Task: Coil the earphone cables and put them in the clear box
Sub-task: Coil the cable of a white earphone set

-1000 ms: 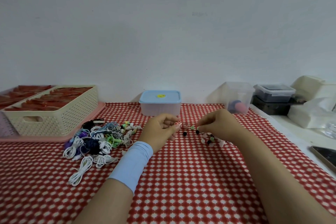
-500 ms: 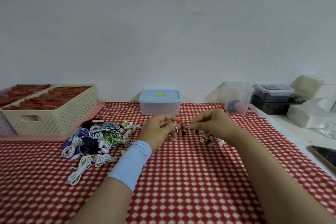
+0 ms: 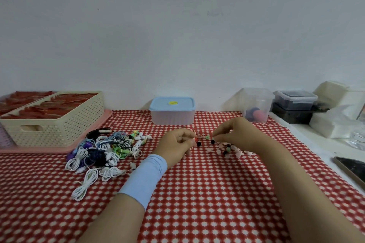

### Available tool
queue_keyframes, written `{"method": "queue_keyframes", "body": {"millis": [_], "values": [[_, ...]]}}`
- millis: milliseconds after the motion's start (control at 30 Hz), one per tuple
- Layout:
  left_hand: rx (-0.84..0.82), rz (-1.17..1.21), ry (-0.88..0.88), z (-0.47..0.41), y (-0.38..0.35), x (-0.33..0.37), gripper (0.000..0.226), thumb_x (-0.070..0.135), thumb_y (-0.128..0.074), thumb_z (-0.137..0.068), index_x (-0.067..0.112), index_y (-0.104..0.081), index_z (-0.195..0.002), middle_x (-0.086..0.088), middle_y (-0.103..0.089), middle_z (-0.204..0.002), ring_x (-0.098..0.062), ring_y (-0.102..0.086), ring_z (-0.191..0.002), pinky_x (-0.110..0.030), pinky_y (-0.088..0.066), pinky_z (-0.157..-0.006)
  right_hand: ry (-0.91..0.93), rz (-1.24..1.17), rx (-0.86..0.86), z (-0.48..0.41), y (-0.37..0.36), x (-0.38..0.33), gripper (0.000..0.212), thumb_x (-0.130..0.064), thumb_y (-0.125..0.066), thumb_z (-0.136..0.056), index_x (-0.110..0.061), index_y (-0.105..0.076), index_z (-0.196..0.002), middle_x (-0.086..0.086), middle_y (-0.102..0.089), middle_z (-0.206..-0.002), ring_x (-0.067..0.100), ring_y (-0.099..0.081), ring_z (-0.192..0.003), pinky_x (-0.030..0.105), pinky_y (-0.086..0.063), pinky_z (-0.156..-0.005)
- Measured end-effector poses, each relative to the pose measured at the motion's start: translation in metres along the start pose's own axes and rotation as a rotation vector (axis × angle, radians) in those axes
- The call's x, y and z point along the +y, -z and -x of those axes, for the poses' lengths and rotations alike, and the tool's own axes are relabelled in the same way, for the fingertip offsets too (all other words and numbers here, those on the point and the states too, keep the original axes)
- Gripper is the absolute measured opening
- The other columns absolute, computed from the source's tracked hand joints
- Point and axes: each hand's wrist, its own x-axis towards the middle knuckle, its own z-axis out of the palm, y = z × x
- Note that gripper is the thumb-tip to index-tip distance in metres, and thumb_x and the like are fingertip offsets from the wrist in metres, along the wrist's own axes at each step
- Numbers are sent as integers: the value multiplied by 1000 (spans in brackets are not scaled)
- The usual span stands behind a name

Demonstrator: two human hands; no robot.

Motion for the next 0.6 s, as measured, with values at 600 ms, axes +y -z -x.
{"method": "queue_keyframes", "body": {"millis": [600], "values": [[4,234,29,-1,-4,3,17,10,-58,-97,17,-69,-106,-1,-76,-90,-12,-63,-63,-24,-51,-56,49,-433,-4,6,-8,-12,11,-22,-68,-95,-21,-78,-98,2,-72,-74,8,-56,-58,18,-44,-49]]}}
